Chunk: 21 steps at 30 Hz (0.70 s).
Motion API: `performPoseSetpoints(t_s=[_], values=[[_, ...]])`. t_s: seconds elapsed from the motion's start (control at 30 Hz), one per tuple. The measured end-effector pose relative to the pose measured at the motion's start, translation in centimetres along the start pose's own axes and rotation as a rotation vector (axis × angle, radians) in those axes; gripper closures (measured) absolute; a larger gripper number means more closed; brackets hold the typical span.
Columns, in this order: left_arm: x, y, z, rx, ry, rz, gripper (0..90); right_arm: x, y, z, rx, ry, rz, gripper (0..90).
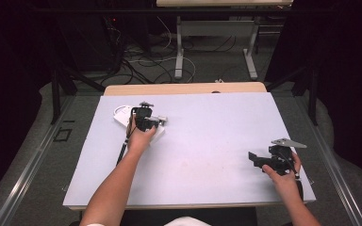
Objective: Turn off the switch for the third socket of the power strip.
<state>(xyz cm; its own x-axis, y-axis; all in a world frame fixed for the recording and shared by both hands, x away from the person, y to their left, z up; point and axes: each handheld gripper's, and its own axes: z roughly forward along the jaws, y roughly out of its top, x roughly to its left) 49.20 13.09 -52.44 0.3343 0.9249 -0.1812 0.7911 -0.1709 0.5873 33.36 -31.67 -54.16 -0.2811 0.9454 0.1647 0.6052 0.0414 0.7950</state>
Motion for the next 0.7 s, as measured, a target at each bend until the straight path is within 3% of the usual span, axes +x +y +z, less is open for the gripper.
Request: performPoseSetpoints(t_s=[0.3,0.43,0.7], values=[[0.2,0.1,-0.3,-0.01,-0.001,-0.008,81.2,-0.1,0.0,0.0,-0.003,0.001,-0.015,7.7],[0.1,0.1,-0.6,-0.018,-0.003,0.003,78.0,0.0,0.0,0.0,0.001,-0.001,0.003,7.7],[-0.1,0.1,-1.6,-0.044,-0.031,0.017,66.0,0.0,0.0,0.0,-0.003,-0.003,-0.006,7.7]])
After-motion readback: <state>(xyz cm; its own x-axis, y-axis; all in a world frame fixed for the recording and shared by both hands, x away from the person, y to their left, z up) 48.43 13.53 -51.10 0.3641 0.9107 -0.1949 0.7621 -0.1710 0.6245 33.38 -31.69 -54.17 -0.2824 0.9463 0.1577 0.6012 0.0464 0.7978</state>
